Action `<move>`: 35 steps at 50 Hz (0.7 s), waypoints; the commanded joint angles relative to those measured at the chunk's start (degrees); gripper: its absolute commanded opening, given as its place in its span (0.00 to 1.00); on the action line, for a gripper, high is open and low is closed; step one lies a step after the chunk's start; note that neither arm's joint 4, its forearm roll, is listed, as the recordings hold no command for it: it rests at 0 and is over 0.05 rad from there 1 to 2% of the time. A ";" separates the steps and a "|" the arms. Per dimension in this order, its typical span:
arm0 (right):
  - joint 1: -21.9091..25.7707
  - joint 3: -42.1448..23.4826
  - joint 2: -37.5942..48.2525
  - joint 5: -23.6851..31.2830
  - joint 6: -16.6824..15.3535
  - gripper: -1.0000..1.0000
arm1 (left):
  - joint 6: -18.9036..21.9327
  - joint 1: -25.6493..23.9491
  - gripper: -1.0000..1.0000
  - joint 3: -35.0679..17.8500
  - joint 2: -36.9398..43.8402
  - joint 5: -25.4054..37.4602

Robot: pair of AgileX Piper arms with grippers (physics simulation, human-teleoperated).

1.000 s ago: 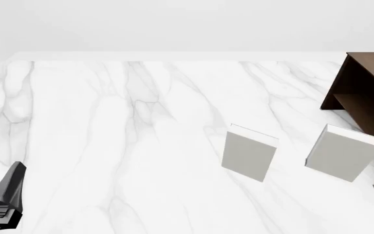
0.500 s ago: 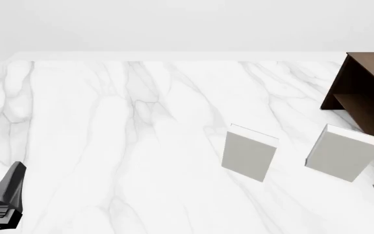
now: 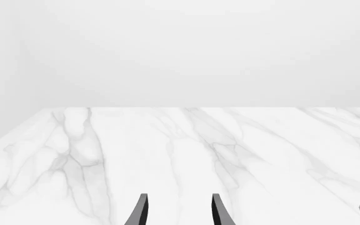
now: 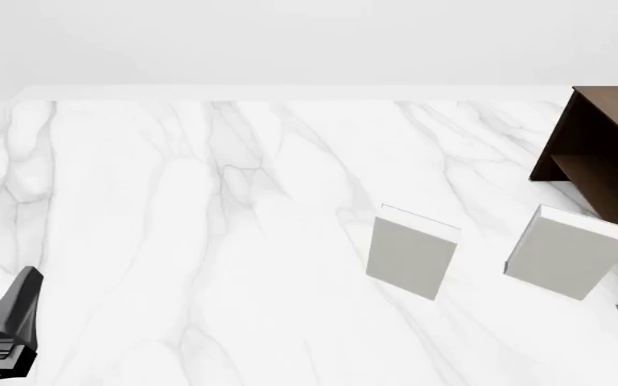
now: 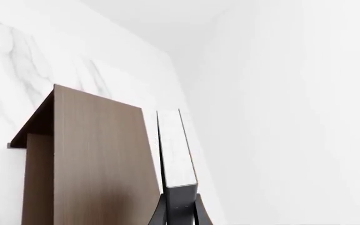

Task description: Pick up the book on the left and place it on top of the shelf.

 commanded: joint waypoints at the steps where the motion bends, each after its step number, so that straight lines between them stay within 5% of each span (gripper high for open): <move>1: -0.18 -0.29 0.84 -1.43 1.64 0.00 | 0.00 0.00 1.00 0.00 0.00 0.00; 35: -1.02 1.86 3.54 -3.99 1.33 0.00 | 0.00 0.00 1.00 0.00 0.00 0.00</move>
